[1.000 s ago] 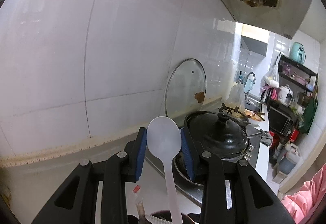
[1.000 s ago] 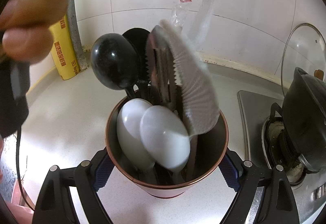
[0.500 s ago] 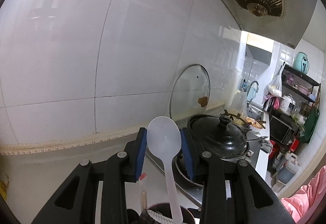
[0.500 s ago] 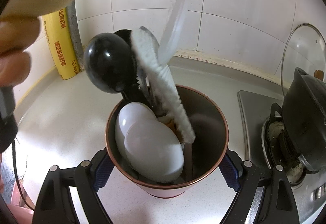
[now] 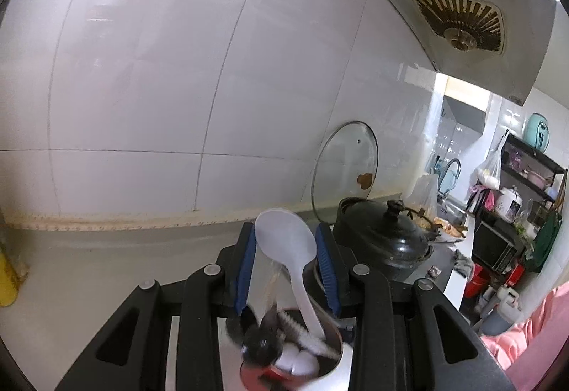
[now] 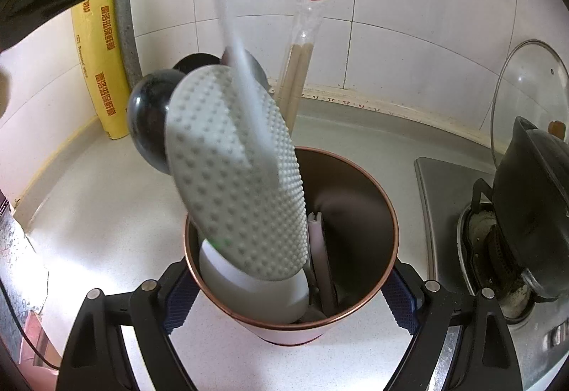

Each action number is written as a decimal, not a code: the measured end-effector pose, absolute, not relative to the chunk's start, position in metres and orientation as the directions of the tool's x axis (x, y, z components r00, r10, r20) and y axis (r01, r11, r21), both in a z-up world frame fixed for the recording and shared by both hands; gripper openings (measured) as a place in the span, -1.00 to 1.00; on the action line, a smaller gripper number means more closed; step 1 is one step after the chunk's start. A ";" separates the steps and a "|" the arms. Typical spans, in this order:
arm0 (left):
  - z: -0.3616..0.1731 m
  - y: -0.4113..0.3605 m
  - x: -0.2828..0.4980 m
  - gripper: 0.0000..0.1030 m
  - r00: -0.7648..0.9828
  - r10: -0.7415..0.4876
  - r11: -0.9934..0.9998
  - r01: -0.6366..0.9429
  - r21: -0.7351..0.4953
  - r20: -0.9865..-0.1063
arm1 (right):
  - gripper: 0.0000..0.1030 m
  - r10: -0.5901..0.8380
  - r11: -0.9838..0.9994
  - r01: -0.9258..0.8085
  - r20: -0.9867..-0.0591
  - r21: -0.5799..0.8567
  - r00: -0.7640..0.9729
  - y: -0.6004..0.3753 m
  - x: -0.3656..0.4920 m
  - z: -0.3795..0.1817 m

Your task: Organize utensils

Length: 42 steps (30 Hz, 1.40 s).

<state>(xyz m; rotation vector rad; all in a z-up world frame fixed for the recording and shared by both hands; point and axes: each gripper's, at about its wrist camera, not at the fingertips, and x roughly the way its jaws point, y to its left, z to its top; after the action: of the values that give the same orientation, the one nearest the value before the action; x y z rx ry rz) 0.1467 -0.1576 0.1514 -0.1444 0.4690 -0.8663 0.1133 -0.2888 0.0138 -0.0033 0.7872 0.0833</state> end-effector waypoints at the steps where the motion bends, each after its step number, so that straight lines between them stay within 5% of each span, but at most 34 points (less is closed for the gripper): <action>1: 0.150 -0.155 0.144 -0.31 0.552 -0.761 0.645 0.700 -0.307 -0.341 | 0.75 0.074 0.997 -0.076 -0.708 0.029 0.703 -0.289 0.113 0.014; 25: 0.135 -0.154 0.124 -0.33 0.555 -0.712 0.685 0.685 -0.249 -0.430 | 0.75 0.076 0.997 -0.077 -0.707 0.031 0.703 -0.291 0.113 0.014; 29: 0.128 -0.138 0.126 0.07 0.605 -0.642 0.751 0.620 -0.228 -0.471 | 0.75 0.077 0.997 -0.077 -0.708 0.032 0.702 -0.291 0.113 0.014; 42: 0.069 -0.076 0.128 0.76 0.636 -0.362 0.931 0.284 -0.230 -0.681 | 0.76 0.084 0.996 -0.066 -0.711 0.053 0.699 -0.294 0.117 0.015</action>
<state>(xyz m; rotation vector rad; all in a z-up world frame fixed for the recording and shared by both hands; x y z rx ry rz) 0.1283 -0.0755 0.0693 -0.1044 0.8002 -0.3693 0.1173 -0.2940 0.0148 0.0236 0.7930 0.0837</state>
